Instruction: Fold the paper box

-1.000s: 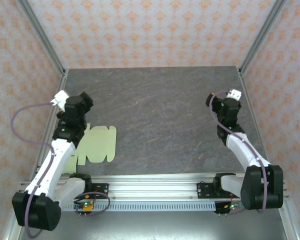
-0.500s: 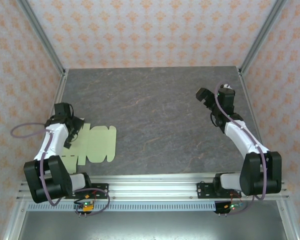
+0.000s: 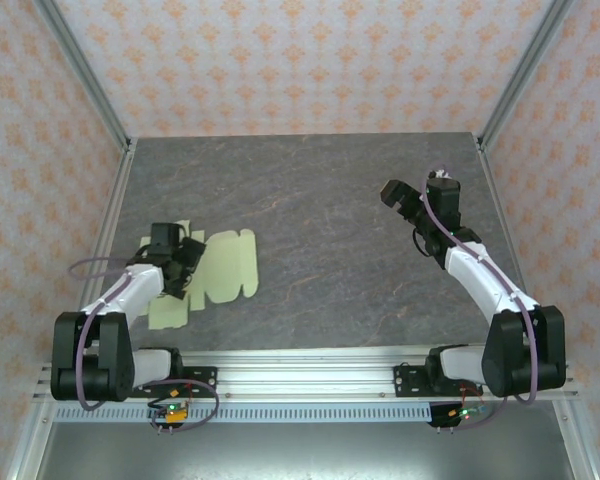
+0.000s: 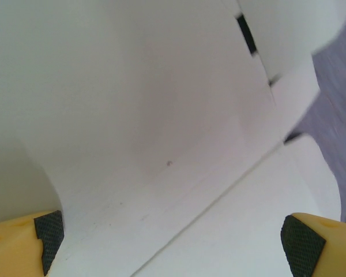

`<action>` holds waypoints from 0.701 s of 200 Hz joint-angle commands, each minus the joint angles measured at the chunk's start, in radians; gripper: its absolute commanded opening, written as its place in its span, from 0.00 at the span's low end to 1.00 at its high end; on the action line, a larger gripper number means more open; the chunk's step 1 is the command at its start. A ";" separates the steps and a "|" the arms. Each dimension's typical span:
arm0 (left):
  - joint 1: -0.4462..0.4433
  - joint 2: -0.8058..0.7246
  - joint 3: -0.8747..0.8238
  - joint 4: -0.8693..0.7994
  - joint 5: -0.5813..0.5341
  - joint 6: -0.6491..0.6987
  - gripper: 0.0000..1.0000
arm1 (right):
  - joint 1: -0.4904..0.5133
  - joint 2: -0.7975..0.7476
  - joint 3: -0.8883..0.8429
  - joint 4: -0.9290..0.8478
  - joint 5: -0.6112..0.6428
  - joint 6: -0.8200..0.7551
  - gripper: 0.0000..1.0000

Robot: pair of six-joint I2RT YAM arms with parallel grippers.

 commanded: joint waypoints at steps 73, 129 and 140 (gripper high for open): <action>-0.497 0.368 0.251 0.276 0.073 -0.191 1.00 | 0.004 0.216 0.083 -0.091 -0.347 0.065 0.91; -0.498 0.417 0.229 0.319 0.116 -0.211 1.00 | 0.060 0.506 0.246 -0.229 -0.569 -0.090 0.87; -0.499 0.423 0.226 0.326 0.124 -0.216 1.00 | 0.068 0.564 0.286 -0.238 -0.622 -0.101 0.85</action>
